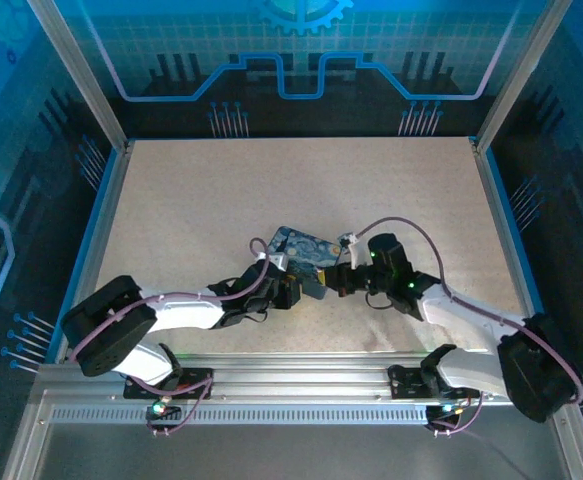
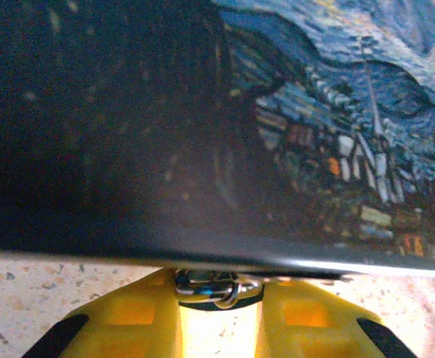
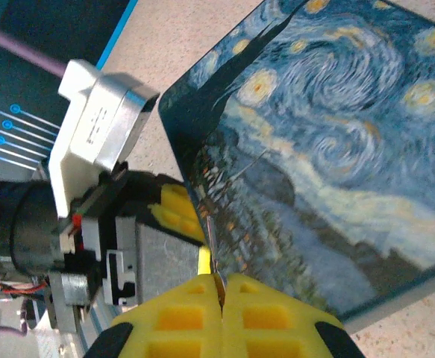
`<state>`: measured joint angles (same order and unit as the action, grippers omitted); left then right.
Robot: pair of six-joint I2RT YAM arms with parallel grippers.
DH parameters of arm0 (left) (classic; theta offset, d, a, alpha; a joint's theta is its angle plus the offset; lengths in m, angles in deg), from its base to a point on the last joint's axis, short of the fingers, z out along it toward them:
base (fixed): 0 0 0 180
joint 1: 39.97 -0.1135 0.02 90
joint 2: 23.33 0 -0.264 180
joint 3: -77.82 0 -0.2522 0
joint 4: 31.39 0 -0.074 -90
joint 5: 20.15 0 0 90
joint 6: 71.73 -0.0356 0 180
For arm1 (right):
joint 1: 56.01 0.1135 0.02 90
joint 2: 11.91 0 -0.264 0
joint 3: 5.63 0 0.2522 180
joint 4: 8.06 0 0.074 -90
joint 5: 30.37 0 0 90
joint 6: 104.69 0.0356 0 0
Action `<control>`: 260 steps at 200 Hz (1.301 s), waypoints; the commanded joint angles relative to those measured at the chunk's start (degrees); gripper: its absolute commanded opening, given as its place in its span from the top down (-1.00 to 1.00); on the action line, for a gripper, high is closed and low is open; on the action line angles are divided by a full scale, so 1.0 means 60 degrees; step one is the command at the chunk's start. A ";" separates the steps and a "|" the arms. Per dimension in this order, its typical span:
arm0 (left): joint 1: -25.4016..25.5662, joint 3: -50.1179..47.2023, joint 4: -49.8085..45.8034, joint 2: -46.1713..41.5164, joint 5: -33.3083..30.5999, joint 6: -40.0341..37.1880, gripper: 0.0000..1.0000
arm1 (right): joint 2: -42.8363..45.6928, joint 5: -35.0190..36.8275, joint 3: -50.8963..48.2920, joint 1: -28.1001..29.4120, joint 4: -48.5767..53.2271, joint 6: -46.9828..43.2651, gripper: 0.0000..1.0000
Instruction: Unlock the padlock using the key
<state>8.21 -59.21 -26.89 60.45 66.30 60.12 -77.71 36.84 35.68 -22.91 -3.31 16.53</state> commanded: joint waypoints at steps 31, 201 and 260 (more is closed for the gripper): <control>-0.0017 0.0775 -0.0758 -0.0586 0.0597 0.0840 0.61 | 0.1301 0.0874 -0.1101 0.0961 0.0193 -0.0629 0.92; -0.0194 0.1051 -0.0967 -0.1059 0.1191 0.2206 0.63 | -0.1128 0.0867 -0.1693 0.1358 -0.2926 -0.2118 0.91; -0.0205 0.0991 -0.0718 -0.1046 0.1254 0.2679 0.63 | -0.1641 0.0453 -0.1691 0.1044 -0.3603 -0.2552 0.91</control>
<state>7.38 -55.12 -34.36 55.89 72.72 74.37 -86.52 41.43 26.04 -15.48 -21.04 3.15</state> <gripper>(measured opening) 0.223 0.062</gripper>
